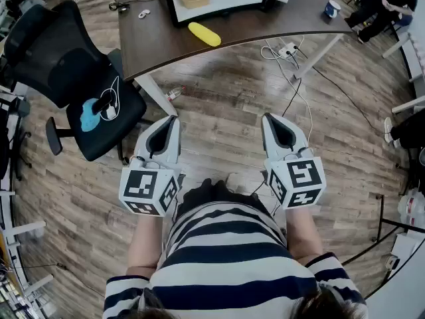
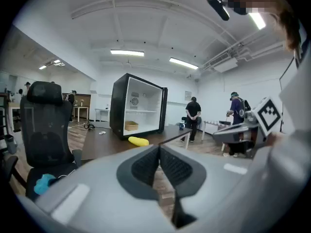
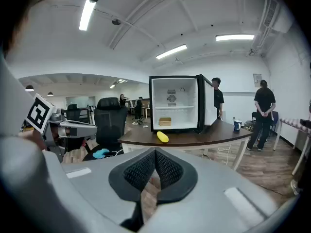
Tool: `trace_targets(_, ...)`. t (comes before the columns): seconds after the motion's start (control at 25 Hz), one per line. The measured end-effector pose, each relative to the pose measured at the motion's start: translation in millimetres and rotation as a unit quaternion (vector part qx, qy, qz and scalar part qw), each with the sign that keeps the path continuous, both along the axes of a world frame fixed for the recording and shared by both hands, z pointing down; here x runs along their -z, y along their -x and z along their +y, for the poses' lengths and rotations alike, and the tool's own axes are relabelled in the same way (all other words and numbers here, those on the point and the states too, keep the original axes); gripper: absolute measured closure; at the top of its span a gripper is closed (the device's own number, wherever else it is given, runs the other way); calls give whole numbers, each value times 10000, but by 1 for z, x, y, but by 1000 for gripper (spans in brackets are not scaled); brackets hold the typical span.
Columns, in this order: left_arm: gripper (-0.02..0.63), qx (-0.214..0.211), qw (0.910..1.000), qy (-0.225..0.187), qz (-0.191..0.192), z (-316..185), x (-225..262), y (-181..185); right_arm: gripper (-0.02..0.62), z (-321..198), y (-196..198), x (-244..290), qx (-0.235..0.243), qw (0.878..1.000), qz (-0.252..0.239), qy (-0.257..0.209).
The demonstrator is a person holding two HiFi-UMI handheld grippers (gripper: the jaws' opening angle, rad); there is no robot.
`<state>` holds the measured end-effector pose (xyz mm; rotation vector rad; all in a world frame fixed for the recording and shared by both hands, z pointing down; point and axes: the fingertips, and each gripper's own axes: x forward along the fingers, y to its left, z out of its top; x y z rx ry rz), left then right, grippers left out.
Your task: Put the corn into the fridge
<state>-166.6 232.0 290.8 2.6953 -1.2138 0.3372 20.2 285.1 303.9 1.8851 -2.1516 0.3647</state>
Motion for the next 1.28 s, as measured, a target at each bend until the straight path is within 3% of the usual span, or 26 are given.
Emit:
trace_targets(0.28,606,-1,10000,20,86,-7,-1,-34,601,-8,-28,-6,87,9998,-183,-5)
trace_targets(0.6,606,75,9999,18,-65,-9,-6,-74,600,-20,-56,-19,403,9991,-98,108)
trace_targets(1.08,606,402,9989,45,-249,-33,-7,-80,600,-54,-70,-29,687,9971,-249,210)
trace_targets(1.28,606,425,9991,23,-78,-58,-11,-87,600,-71,-66,-33,773,9963,-234,303)
